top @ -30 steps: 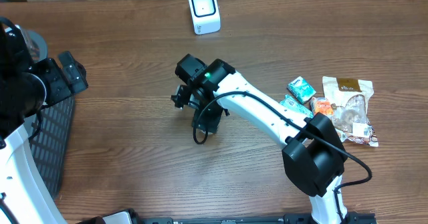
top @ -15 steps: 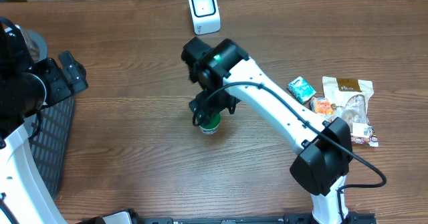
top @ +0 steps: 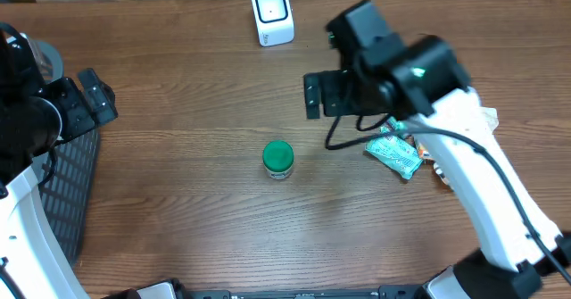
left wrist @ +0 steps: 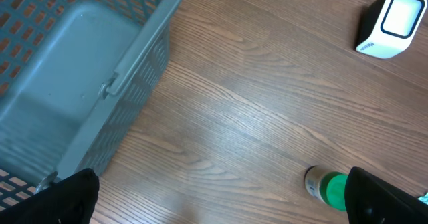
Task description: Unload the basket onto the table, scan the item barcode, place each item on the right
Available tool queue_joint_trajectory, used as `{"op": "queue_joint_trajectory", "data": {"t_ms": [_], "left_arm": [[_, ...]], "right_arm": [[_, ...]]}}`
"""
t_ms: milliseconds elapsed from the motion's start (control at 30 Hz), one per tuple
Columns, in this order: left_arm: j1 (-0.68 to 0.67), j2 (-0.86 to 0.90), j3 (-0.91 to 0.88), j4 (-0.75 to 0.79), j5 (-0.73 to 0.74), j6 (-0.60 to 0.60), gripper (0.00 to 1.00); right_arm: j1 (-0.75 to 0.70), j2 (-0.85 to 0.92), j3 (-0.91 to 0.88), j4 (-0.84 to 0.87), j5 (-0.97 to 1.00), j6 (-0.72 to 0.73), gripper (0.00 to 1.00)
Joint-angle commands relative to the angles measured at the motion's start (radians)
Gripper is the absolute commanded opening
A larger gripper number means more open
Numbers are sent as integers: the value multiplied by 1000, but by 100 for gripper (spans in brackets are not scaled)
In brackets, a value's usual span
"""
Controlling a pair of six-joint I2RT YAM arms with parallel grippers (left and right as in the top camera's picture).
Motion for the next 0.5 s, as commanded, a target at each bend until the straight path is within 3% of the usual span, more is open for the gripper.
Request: {"op": "queue_joint_trajectory", "data": {"t_ms": [0, 233, 467], "left_arm": [[3, 3, 6, 1, 4, 19, 100], [3, 3, 6, 1, 4, 19, 100], [3, 3, 6, 1, 4, 19, 100]], "right_arm": [[0, 26, -16, 13, -5, 76, 100], [1, 66, -156, 131, -5, 71, 100], [3, 88, -340, 324, -79, 71, 94]]}}
